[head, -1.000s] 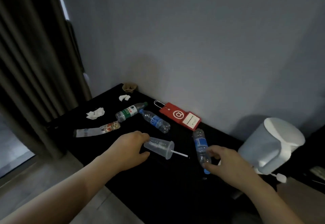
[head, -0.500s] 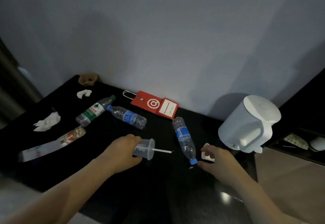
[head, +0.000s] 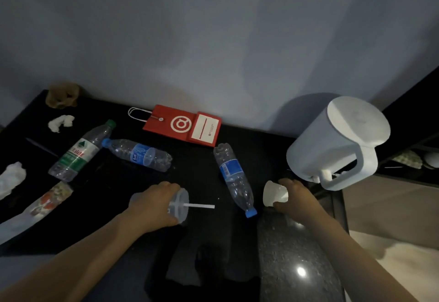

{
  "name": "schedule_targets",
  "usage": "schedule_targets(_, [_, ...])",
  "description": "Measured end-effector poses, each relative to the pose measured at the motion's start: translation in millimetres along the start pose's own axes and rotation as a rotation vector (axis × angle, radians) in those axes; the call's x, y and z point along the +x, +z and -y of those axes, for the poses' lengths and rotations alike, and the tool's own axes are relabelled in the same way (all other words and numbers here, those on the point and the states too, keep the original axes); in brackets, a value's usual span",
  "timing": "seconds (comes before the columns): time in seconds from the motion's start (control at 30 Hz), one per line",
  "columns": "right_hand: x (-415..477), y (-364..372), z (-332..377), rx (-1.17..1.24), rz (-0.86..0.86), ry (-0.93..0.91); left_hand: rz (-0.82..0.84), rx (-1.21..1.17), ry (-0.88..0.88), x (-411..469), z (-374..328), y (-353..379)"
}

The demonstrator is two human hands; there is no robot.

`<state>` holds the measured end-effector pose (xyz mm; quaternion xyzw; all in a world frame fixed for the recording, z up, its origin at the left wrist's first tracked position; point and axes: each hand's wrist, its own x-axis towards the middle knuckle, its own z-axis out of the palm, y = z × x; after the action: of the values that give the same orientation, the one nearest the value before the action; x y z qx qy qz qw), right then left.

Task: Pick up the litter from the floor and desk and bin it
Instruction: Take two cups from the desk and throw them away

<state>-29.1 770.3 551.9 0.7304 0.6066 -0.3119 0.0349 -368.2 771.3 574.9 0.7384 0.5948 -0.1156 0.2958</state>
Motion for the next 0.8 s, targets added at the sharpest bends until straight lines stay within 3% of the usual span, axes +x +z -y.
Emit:
schedule_targets(0.4, [33.4, 37.1, -4.1, -0.165, -0.024, 0.111, 0.052, 0.011, 0.057, 39.0, 28.7, 23.3])
schedule_targets(0.63, [18.9, 53.2, -4.5, -0.050, -0.033, 0.160, 0.107, -0.031, 0.050, 45.6, 41.8, 33.6])
schedule_targets(0.8, [17.2, 57.6, 0.4, 0.155, -0.104, 0.310, 0.114, -0.039, 0.053, 51.9, 48.4, 34.4])
